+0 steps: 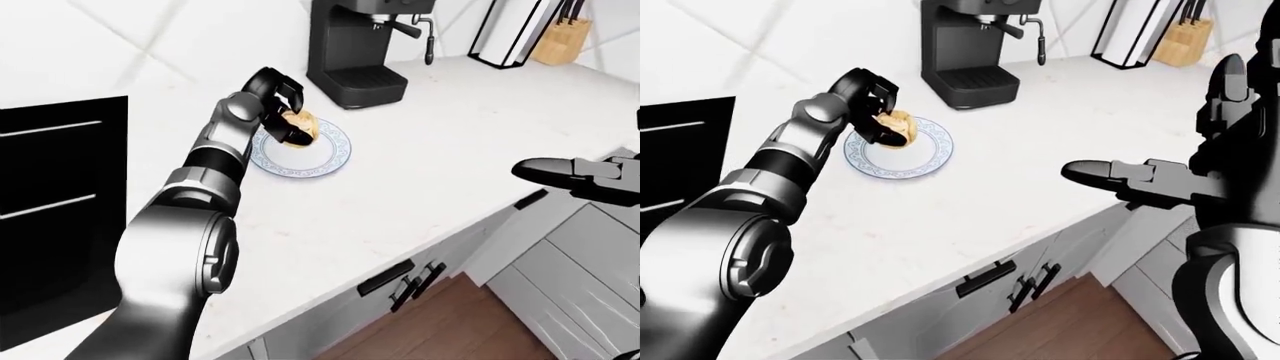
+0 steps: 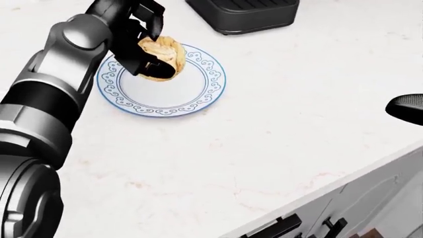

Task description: Place the pastries on the plates.

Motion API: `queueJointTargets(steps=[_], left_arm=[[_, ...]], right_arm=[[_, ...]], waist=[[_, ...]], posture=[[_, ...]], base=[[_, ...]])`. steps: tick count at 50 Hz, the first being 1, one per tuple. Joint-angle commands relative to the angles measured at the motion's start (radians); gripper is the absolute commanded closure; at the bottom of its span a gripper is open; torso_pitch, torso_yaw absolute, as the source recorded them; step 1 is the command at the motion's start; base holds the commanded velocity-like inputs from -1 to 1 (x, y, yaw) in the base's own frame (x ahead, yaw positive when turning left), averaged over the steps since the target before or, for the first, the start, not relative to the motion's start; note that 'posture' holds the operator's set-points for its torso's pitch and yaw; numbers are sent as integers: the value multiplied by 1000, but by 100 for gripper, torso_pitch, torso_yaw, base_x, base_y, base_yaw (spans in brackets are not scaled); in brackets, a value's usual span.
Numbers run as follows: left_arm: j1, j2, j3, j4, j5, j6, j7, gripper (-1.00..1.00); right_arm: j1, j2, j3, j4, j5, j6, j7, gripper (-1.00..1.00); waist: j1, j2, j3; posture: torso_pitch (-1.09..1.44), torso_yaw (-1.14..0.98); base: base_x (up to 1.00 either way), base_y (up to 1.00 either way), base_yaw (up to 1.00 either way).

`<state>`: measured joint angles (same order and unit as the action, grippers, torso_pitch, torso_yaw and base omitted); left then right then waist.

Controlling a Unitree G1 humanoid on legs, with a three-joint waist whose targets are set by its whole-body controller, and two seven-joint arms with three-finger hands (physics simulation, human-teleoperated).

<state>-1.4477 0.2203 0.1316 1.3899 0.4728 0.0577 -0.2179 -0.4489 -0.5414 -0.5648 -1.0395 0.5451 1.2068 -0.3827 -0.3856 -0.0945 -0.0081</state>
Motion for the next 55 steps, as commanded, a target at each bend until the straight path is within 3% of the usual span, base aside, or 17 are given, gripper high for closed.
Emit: queueJointTargets(steps=[1,13,14,18,22,31,41,55], left_arm=[[-47,9,8,-45,-6,-28,30,83],[-21,0,3,-41,12,-28,41,81],[-19,0,2,-41,15,-29,41,71],[-17,2,1,-41,23,-28,46,65],[-13,3,1,-40,30,-27,50,36],[-6,4,6,-40,32,-25,54,0],[-3,5,8,-39,33,-27,69,-100],[-60,26,18,-44,13,-19,66,-100]], right_arm=[[-17,-17,-9,-8,3,-28,-10,-100],[-27,-23,-10,-8,18,-19,-21,-100],[-23,-23,-11,-8,19,-21,-22,-100],[-18,-31,-18,-8,36,-24,-31,-100],[-9,-36,-25,-8,52,-31,-40,-100],[2,-46,-28,-8,76,-40,-60,-100],[17,-100,-60,-8,189,-47,-137,-100],[-9,-82,-36,-4,150,-36,-116,-100]], waist=[[0,0,-26],[-4,1,-30],[-4,1,-30],[-5,1,-31],[-6,1,-31],[-7,1,-33],[-7,-2,-32],[-11,-3,-30]], posture=[[0,-37],[0,-37],[0,-37],[0,-37],[0,-37],[0,-37],[0,-37],[0,-37]], base=[[0,0,0],[0,0,0],[0,0,0],[0,0,0],[0,0,0],[0,0,0],[0,0,0],[0,0,0]])
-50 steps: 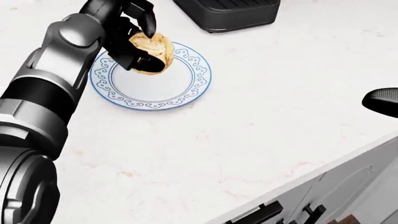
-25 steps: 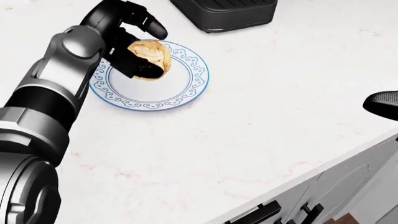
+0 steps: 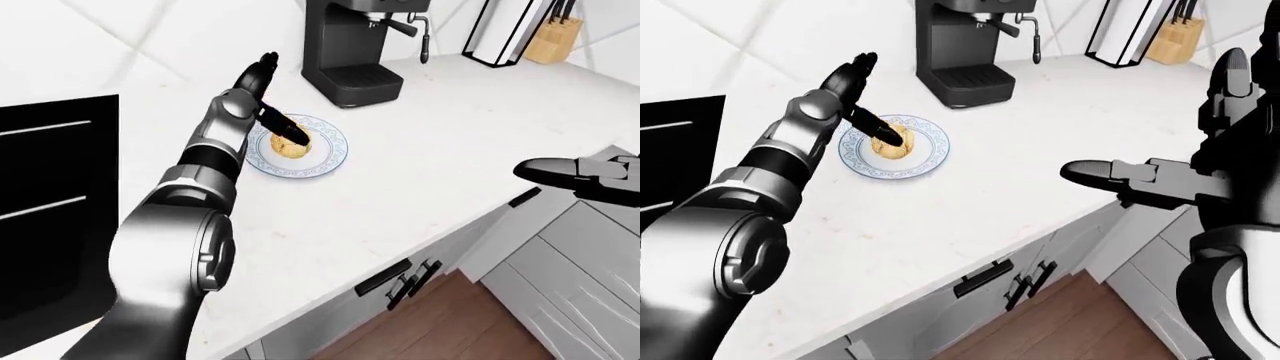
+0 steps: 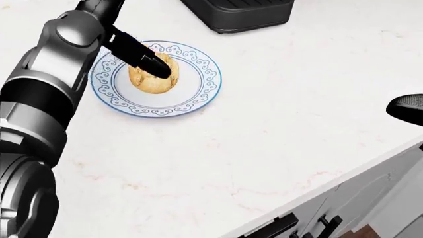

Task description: Place the pastries on the plates.

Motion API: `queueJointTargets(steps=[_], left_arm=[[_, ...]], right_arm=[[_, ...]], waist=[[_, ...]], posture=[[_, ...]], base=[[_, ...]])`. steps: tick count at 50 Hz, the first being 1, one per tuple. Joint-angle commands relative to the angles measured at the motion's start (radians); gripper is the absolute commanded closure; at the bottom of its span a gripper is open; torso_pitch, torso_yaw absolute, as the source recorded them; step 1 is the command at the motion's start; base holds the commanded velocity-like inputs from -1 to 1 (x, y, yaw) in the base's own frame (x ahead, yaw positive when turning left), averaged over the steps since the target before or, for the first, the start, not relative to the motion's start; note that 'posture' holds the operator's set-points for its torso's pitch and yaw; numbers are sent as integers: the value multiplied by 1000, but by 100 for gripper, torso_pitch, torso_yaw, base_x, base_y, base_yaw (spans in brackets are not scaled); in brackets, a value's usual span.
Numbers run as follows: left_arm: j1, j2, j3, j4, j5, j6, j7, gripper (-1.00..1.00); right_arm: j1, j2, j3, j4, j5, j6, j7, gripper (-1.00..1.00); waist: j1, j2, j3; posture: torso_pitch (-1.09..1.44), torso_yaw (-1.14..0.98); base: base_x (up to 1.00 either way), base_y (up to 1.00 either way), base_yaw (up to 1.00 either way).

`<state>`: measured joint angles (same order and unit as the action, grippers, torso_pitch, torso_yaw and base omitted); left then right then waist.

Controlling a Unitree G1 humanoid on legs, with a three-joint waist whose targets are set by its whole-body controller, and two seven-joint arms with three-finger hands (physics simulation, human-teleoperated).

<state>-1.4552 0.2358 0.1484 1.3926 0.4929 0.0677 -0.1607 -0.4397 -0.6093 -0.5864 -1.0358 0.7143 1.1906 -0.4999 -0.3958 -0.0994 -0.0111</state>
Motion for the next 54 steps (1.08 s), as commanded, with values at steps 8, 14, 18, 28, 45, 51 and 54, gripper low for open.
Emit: queueJointTargets(steps=[8,14,18,28,45,51,54], left_arm=[[-144,61,16,-58,-48,-28,1,-100],[-183,99,0,-71,-55,-41,-17,-100],[-202,127,-9,-79,-54,-46,-18,-100],[-218,215,-14,-128,-70,-44,-7,-100],[-182,293,-25,-486,-121,129,-110,-100],[-110,291,-27,-685,-122,244,-166,-100],[-90,294,-27,-742,-112,275,-175,-100]], right_arm=[[-41,0,9,-9,-56,-3,22,-100],[-33,5,14,-11,-61,-11,22,-100],[-33,-2,12,-11,-49,-9,15,-100],[-50,5,29,-11,-62,3,17,-100],[-126,54,126,21,-202,17,86,-100],[-118,83,143,18,-260,9,125,-100],[-129,89,155,24,-292,10,145,-100]], waist=[[-1,3,-24],[-1,5,-20],[1,7,-20],[-2,11,-16],[-3,18,-10],[-5,22,-4],[-6,26,-8]], posture=[[0,-37],[0,-37],[0,-37],[0,-37],[0,-37],[0,-37],[-1,-37]], base=[[0,0,0],[0,0,0],[0,0,0],[0,0,0],[0,0,0],[0,0,0],[0,0,0]])
